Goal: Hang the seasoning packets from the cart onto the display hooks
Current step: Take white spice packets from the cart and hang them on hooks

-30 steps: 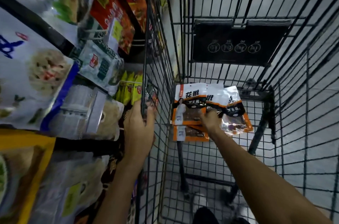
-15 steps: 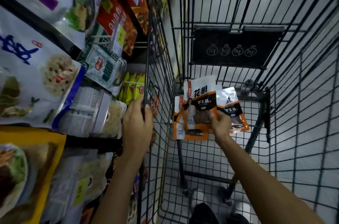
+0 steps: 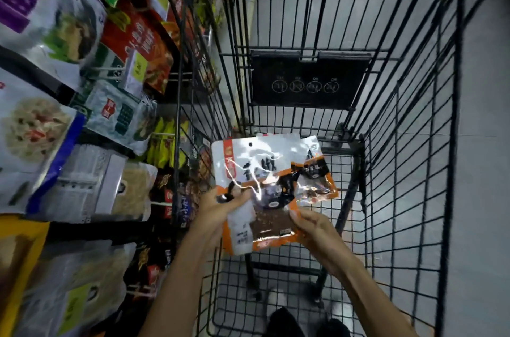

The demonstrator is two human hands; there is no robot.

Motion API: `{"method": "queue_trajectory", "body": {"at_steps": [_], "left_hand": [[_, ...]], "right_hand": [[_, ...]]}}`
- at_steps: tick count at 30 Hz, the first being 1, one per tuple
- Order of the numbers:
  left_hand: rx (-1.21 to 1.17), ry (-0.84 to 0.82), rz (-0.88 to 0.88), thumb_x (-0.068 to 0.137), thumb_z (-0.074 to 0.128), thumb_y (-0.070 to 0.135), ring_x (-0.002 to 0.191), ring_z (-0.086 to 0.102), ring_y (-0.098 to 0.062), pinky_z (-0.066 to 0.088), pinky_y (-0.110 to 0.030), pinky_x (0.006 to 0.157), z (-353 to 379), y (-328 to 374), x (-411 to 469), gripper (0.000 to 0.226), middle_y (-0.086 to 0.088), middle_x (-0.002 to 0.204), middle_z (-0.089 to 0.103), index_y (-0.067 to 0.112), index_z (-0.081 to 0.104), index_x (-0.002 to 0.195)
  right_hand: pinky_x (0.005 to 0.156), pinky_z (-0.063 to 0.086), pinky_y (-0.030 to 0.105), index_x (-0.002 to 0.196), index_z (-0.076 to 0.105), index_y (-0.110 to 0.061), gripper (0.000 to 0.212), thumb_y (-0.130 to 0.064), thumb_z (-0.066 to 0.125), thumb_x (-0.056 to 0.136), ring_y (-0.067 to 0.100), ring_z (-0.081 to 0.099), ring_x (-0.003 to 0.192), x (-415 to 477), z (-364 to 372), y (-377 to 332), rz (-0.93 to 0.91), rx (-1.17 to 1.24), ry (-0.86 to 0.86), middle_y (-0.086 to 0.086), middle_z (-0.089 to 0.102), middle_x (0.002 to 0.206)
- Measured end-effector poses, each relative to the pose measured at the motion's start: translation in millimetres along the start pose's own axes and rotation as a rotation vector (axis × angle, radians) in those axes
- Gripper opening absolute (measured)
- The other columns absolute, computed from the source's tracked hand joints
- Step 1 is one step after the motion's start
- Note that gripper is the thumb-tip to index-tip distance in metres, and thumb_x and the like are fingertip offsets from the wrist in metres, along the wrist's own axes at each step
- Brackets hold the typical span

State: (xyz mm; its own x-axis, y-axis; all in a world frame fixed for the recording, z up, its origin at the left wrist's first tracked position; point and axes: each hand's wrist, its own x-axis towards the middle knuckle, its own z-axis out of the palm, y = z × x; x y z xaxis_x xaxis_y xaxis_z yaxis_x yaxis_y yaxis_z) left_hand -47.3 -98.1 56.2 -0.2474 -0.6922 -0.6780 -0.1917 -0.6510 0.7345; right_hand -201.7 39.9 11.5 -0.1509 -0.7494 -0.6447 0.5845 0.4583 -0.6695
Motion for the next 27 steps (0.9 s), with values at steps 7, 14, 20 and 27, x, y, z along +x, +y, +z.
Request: {"method": "queue_trajectory", "body": {"at_steps": [7,14,20,27], "left_hand": [[0.171,0.221,0.091,0.077,0.077,0.006,0.069,0.052,-0.017,0.042,-0.032,0.069,-7,-33,40,0.022,-0.006,0.070,0.056,0.012,0.056,0.070],[0.122,0.201,0.087,0.078,0.076,0.006,0.071,0.068,-0.013,0.055,-0.024,0.061,19,-46,56,0.019,0.008,0.070,0.070,0.019,0.062,0.079],[0.112,0.212,0.052,0.079,0.075,0.010,0.064,0.063,-0.007,0.051,-0.024,0.052,20,-47,52,0.028,0.005,0.079,0.063,0.027,0.053,0.078],[0.120,0.184,0.025,0.080,0.075,0.012,0.076,0.071,-0.024,0.059,-0.039,0.066,9,-42,45,0.017,-0.005,0.086,0.071,0.019,0.062,0.088]], "right_hand": [[0.070,0.049,0.015,0.100,0.058,-0.002,0.014,-0.014,0.061,0.094,0.021,0.065,0.084,95,-65,1,-0.196,-0.542,0.634,0.013,0.066,0.102],[0.069,0.046,0.029,0.095,0.057,-0.009,0.028,-0.020,0.078,0.079,0.027,0.062,0.087,151,-91,19,-0.133,-0.793,0.684,0.015,0.066,0.099],[0.101,0.041,0.045,0.133,0.043,-0.002,0.063,-0.023,0.074,0.084,0.033,0.056,0.115,154,-80,24,-0.010,-0.732,0.855,0.014,0.064,0.114],[0.089,0.054,0.041,0.099,0.071,-0.005,0.034,-0.028,0.080,0.076,0.030,0.068,0.092,149,-72,18,0.111,-0.437,0.692,0.015,0.073,0.099]]}}
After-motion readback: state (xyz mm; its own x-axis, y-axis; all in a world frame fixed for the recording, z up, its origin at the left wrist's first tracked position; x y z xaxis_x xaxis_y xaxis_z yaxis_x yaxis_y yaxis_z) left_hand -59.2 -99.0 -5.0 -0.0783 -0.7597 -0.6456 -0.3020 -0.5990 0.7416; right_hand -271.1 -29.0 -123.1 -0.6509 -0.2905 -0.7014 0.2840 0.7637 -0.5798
